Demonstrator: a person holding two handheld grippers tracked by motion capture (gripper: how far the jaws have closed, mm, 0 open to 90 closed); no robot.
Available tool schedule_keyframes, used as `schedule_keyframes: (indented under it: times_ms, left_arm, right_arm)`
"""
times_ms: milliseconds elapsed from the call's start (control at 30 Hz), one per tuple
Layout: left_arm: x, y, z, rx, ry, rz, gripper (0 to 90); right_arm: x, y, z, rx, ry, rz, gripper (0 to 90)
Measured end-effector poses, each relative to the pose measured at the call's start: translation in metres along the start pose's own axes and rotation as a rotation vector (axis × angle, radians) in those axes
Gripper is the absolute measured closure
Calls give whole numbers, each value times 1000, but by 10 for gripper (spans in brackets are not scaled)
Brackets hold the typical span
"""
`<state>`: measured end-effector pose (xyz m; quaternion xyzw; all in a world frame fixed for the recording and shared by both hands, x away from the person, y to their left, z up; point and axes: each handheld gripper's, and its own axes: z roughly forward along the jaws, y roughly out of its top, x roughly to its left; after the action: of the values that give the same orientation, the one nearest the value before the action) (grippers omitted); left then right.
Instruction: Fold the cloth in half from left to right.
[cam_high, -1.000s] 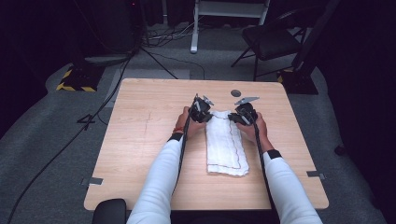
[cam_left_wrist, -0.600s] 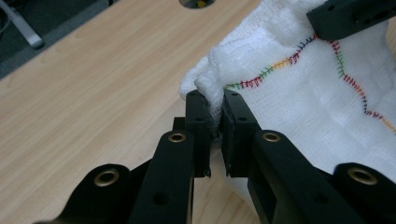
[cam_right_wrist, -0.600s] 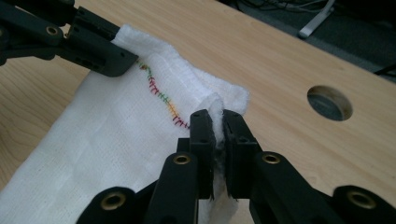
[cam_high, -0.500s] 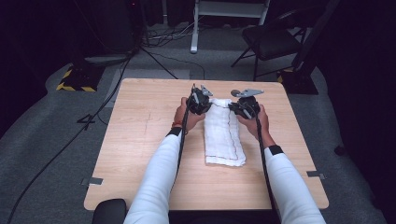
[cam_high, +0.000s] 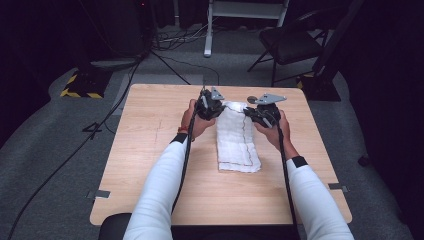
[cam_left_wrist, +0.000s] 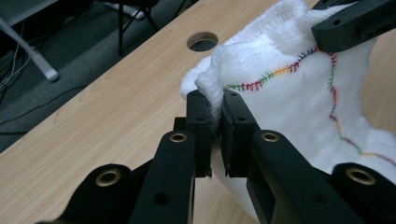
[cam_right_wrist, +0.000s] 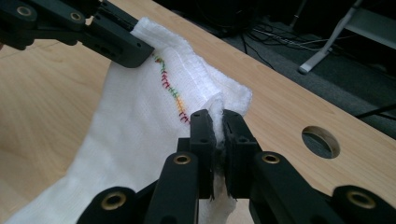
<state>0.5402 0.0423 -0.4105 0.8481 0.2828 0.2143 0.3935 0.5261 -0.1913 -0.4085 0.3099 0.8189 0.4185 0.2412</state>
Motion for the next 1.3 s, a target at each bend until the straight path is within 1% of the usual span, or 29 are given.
schedule_keyframes:
  times_ms: [33, 67, 133, 167, 200, 233, 267, 300, 333, 367, 467, 500, 533, 600, 633, 667, 700, 767, 800, 833, 933, 1000, 1033, 1133, 1167, 1233, 1300]
  left_arm:
    - [-2, -3, -1, -1, -9, 7, 831]
    - [-6, -9, -3, -12, -27, 10, 830]
    - [-10, -15, -6, -16, -50, 15, 829]
    - [-12, -17, -8, -23, -59, 25, 829]
    - [-15, -19, -9, -25, -61, 30, 829]
    - [-15, -19, -9, -25, -61, 30, 828]
    - [-21, -23, -12, -21, -68, 63, 829]
    - [-25, -26, -13, -20, -78, 73, 828]
    - [-26, -28, -14, -21, -85, 76, 827]
    - [-29, -32, -15, -25, -99, 76, 827]
    - [-32, -35, -18, -24, -108, 88, 825]
    - [-37, -41, -20, -29, -132, 88, 825]
    - [-37, -41, -20, -29, -132, 88, 825]
    - [-45, -48, -21, -10, -151, 117, 823]
    - [-47, -50, -22, -7, -163, 121, 823]
    - [-47, -50, -22, -7, -163, 121, 821]
    - [-51, -53, -24, 3, -182, 148, 821]
    - [-53, -54, -25, 5, -188, 152, 821]
    - [-56, -59, -24, 18, -209, 155, 814]
    - [-58, -60, -24, 22, -211, 156, 812]
    - [-65, -65, -24, 42, -228, 186, 811]
    - [-66, -65, -25, 46, -232, 191, 812]
    - [-70, -67, -25, 56, -245, 205, 812]
    - [-72, -69, -26, 59, -250, 205, 809]
    - [-75, -70, -26, 60, -254, 207, 807]
    - [-79, -74, -29, 63, -260, 216, 803]
    - [-82, -78, -31, 66, -273, 215, 805]
  right_arm:
    - [2, -1, -2, 2, 11, -13, 842]
    - [5, -6, -7, 6, 28, -37, 842]
    - [8, -10, -10, 6, 54, -45, 842]
    - [10, -12, -12, 11, 55, -55, 842]
    - [12, -16, -14, 12, 69, -58, 842]
    - [12, -16, -14, 12, 69, -58, 842]
    - [15, -21, -17, 19, 83, -67, 842]
    - [16, -23, -19, 19, 94, -68, 842]
    - [18, -27, -21, 18, 106, -71, 842]
    - [19, -28, -22, 20, 109, -75, 841]
    - [23, -37, -26, 19, 136, -81, 841]
    - [25, -39, -27, 24, 142, -83, 841]
    - [25, -39, -27, 24, 142, -83, 841]
    - [28, -45, -32, 25, 157, -91, 841]
    - [29, -48, -34, 25, 168, -92, 840]
    - [30, -50, -36, 21, 170, -98, 839]
    - [31, -52, -38, 19, 176, -102, 837]
    - [33, -55, -40, 17, 181, -105, 837]
    - [35, -60, -42, 22, 186, -112, 836]
    - [36, -62, -44, 24, 190, -112, 835]
    - [39, -69, -48, 30, 208, -120, 832]
    - [41, -72, -49, 29, 213, -121, 831]
    - [46, -77, -52, 40, 223, -135, 829]
    - [49, -81, -55, 49, 230, -141, 826]
    - [51, -85, -58, 50, 239, -137, 825]
    - [51, -89, -60, 51, 240, -130, 821]
    - [51, -95, -62, 58, 244, -118, 820]
